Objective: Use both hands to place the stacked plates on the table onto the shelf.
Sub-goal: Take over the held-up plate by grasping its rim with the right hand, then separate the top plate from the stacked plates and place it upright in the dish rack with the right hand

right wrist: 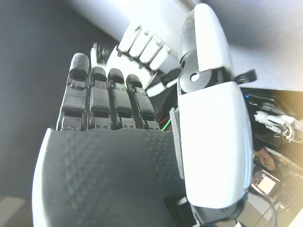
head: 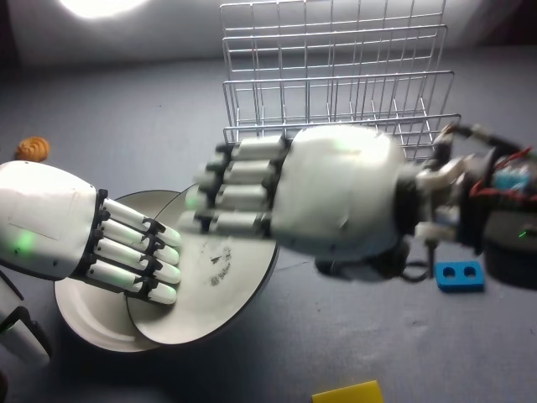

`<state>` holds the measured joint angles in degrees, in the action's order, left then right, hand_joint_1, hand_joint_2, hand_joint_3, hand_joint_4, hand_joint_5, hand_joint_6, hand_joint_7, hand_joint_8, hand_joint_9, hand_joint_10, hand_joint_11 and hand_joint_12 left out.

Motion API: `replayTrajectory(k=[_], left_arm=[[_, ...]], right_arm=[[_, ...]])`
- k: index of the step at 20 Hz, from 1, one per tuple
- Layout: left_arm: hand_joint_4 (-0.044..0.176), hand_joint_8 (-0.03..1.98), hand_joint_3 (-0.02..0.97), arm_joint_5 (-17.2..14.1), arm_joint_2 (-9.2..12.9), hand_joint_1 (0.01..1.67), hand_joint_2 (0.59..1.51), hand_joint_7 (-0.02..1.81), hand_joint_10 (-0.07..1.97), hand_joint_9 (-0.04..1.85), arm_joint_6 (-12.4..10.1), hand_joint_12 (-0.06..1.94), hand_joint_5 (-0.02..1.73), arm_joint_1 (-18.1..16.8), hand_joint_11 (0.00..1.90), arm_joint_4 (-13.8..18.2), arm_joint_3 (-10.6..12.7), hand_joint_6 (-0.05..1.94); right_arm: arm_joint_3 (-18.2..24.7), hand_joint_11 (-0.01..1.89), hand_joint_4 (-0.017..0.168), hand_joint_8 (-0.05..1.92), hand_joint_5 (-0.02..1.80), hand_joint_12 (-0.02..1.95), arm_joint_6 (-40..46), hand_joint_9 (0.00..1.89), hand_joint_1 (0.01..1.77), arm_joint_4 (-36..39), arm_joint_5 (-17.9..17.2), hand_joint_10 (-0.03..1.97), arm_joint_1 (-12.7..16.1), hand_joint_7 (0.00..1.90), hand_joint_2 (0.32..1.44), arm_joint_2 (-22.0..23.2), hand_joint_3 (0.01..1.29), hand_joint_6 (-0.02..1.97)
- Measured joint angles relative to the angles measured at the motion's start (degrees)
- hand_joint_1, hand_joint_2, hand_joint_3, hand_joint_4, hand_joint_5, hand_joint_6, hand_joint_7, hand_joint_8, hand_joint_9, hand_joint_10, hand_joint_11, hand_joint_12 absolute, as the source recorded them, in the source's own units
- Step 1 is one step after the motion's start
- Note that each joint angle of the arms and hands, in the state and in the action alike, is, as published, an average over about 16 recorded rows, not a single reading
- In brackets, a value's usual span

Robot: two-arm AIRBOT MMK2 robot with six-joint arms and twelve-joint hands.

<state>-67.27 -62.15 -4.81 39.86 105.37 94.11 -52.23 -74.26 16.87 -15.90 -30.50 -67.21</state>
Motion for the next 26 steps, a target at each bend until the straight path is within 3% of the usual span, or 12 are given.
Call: replayTrajectory(k=[6,11,15,19,26], left_arm=[[-0.001,-0.02,0.014,0.0,-0.1,0.01,1.159,-0.01,0.00,0.02,0.0,0.00,-0.01,0.0,0.01,0.0,0.1,-0.02],[-0.001,-0.02,0.014,0.0,-0.2,0.01,1.156,-0.01,0.00,0.02,0.0,0.00,-0.01,0.0,0.01,-0.1,0.2,-0.02],[-0.001,-0.02,0.014,0.0,-0.3,0.01,1.154,-0.01,0.00,0.02,0.0,0.00,-0.01,-0.1,0.02,0.0,0.2,-0.02],[-0.002,-0.02,0.014,0.0,-0.3,0.01,1.155,-0.01,0.00,0.02,-0.3,0.00,-0.01,-0.5,0.02,0.1,0.2,-0.02],[0.000,-0.01,0.014,-0.1,0.3,0.01,1.159,-0.01,0.00,0.02,-1.7,0.00,0.00,-2.8,0.02,0.2,0.3,0.00]], right_arm=[[-4.0,0.01,0.002,0.02,0.10,0.63,-1.3,0.12,1.18,-0.7,0.8,0.02,-1.1,0.12,1.02,-5.7,0.02,0.02],[-7.7,0.09,0.001,0.01,0.28,0.87,-2.6,0.32,1.18,-0.7,0.6,0.03,-1.7,0.32,1.04,-9.9,0.02,0.02],[-10.0,0.30,-0.003,0.04,0.47,0.97,-3.2,0.57,1.19,-0.7,-0.1,0.08,-2.0,0.54,1.03,-12.1,0.02,0.07],[-11.4,0.55,-0.006,0.14,0.64,1.03,-3.8,0.80,1.19,-0.5,-1.1,0.25,-2.3,0.74,1.00,-13.4,0.02,0.18],[-11.6,0.94,-0.012,0.44,0.79,0.95,-4.5,1.12,1.18,-0.3,-3.0,0.32,-2.6,0.95,0.95,-13.2,0.02,0.48]])
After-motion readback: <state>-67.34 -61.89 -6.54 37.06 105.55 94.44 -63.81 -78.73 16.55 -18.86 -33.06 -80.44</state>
